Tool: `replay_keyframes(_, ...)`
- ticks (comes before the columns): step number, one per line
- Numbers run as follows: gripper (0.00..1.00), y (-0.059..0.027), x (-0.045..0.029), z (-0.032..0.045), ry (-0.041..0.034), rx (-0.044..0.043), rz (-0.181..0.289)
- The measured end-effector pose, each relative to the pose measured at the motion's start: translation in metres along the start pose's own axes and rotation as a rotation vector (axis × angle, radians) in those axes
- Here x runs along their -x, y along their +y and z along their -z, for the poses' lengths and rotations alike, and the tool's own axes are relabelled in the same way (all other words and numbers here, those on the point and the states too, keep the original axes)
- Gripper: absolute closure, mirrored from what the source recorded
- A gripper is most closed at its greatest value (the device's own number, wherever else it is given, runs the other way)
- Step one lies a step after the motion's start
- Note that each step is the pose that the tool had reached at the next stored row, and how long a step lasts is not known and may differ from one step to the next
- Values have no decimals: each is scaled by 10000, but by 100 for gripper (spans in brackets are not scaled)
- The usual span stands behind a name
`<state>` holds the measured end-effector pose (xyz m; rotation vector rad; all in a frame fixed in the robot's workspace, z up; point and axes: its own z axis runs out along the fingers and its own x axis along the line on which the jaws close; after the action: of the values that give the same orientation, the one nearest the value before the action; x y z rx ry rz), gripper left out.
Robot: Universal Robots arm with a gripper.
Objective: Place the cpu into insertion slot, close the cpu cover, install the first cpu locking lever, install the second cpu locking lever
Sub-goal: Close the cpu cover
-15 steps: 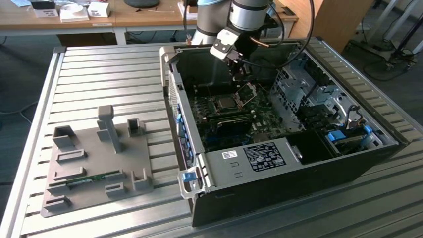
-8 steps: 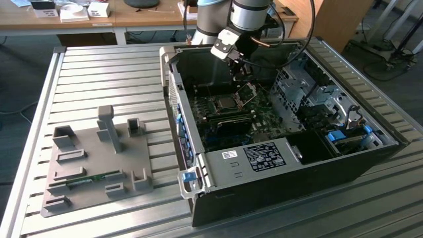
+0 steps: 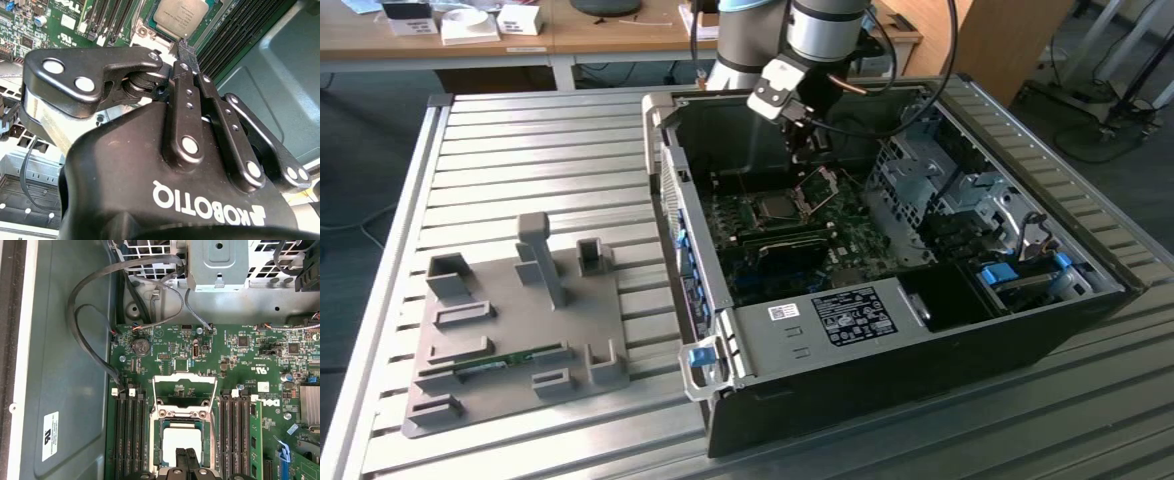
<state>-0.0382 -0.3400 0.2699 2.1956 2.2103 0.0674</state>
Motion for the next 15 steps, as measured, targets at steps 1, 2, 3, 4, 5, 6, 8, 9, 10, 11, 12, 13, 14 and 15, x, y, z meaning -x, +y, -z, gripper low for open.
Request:
replay_keyframes(1, 89, 2, 0, 0, -1, 0, 0)
replay_keyframes(2, 89, 5, 0, 0, -1, 0, 0)
replay_keyframes(3, 89, 8, 0, 0, 0, 0, 0)
replay_keyframes(4, 89, 11, 0, -1, 0, 0, 0)
replay_keyframes(5, 89, 14, 0, -1, 0, 0, 0)
replay_keyframes(6, 89, 17, 0, -1, -1, 0, 0)
replay_keyframes(8, 89, 23, 0, -1, -1, 0, 0)
replay_keyframes(9, 89, 27, 0, -1, -1, 0, 0)
replay_keyframes(10, 89, 30, 0, -1, 0, 0, 0)
replay_keyframes(11, 89, 32, 0, -2, -1, 0, 1)
replay_keyframes(12, 89, 34, 0, -1, -1, -1, 0)
replay_keyframes(13, 89, 37, -1, -2, -1, 0, 0)
replay_keyframes(14, 89, 40, -1, -2, -1, 0, 0)
replay_keyframes(15, 89, 42, -1, -2, -1, 0, 0)
